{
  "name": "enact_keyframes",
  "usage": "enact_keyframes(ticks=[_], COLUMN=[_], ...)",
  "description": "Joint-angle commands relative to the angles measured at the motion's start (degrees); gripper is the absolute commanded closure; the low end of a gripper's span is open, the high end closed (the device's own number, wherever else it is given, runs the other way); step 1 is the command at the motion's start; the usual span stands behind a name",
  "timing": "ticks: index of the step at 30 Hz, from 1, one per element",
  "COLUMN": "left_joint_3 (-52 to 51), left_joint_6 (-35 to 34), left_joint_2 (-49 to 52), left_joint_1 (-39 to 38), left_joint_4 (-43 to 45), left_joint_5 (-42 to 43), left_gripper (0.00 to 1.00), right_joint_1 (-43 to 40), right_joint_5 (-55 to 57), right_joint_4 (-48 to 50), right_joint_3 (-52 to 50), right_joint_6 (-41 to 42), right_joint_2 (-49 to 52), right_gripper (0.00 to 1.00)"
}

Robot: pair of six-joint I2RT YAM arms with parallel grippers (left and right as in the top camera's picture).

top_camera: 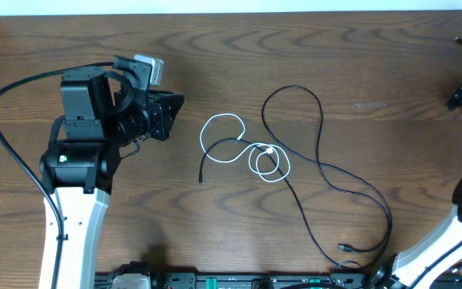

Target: Untangle cables

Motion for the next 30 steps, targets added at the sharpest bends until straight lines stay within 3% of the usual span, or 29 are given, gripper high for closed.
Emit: enact_keyframes(ticks=[1,11,30], left_joint_3=[-0.1,-0.1,-0.1], left_joint_6=[0.0,0.9,1.5], left_joint_2=[-0.9,-0.9,-3.3], left_joint_1=[-0.1,-0.2,-6.6], left_joint_4=[-0.4,-0.4,0.7], left_joint_5=[-0.3,-0.3,-0.3], left_gripper=[0.75,0.75,0.75], right_joint_1=[-0.8,-6.3,-9.6], right_joint_5=[-4.2,-4.3,0.4], right_joint_4=[1.6,10.7,16.4], right_joint_3=[0.0,0.1,0.2], right_joint_6=[-10.6,-9.0,-14.1], right_joint_2=[2.3,4.2,12.5], right_gripper=[0.03,0.01,0.01])
